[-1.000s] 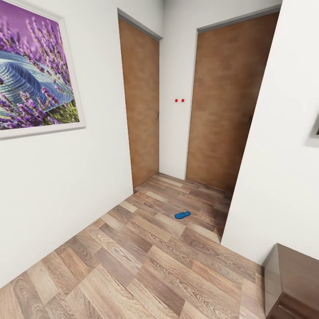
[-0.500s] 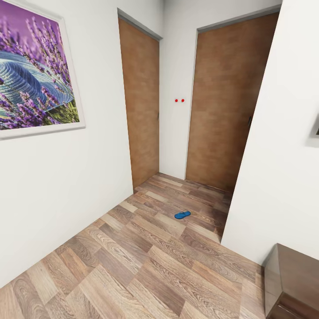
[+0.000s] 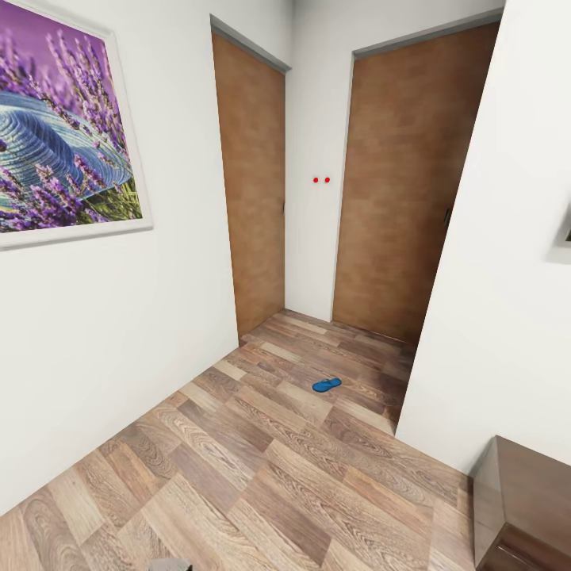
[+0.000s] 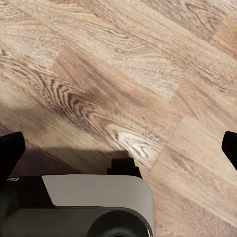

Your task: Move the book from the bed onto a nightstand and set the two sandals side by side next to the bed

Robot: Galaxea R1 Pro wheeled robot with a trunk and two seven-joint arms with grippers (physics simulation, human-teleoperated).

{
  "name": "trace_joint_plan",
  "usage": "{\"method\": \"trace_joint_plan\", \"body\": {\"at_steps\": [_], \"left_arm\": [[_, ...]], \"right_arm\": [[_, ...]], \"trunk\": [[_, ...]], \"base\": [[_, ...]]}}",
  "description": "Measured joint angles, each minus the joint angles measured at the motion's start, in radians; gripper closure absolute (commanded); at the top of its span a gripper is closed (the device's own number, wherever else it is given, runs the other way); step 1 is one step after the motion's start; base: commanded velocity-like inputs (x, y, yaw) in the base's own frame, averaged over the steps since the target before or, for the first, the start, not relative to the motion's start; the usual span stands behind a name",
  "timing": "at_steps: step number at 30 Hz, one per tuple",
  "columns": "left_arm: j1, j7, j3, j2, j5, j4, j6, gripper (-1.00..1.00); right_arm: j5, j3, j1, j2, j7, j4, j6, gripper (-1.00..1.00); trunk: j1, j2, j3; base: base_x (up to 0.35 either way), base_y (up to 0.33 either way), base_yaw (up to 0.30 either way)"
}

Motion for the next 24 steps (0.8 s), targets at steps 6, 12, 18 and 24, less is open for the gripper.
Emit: {"method": "trace_joint_plan", "body": {"at_steps": [6,12,18,24], "left_arm": [[0.0,0.0,0.0,0.015,0.0,-0.156,0.084,-1.0],[-0.005,0.0,-0.001,0.016,-0.001,-0.345,0.195,-1.0],[-0.042,0.0,-0.001,0.018,-0.001,-0.402,0.246,-1.0],[-0.061,0.025,0.002,0.037,-0.001,-0.29,0.251,-1.0]], "right_arm": [[0.0,0.0,0.0,0.0,0.0,0.0,0.0,-1.0],[0.0,0.0,0.0,0.0,0.0,0.0,0.0,-1.0],[0.0,0.0,0.0,0.0,0.0,0.0,0.0,-1.0],[0.0,0.0,0.0,0.0,0.0,0.0,0.0,-1.0]], "trunk": [[0.0,0.0,0.0],[0.0,0.0,0.0],[0.0,0.0,0.0],[0.0,0.0,0.0]], "base": [[0.0,0.0,0.0],[0.0,0.0,0.0],[0.0,0.0,0.0],[0.0,0.0,0.0]]}}
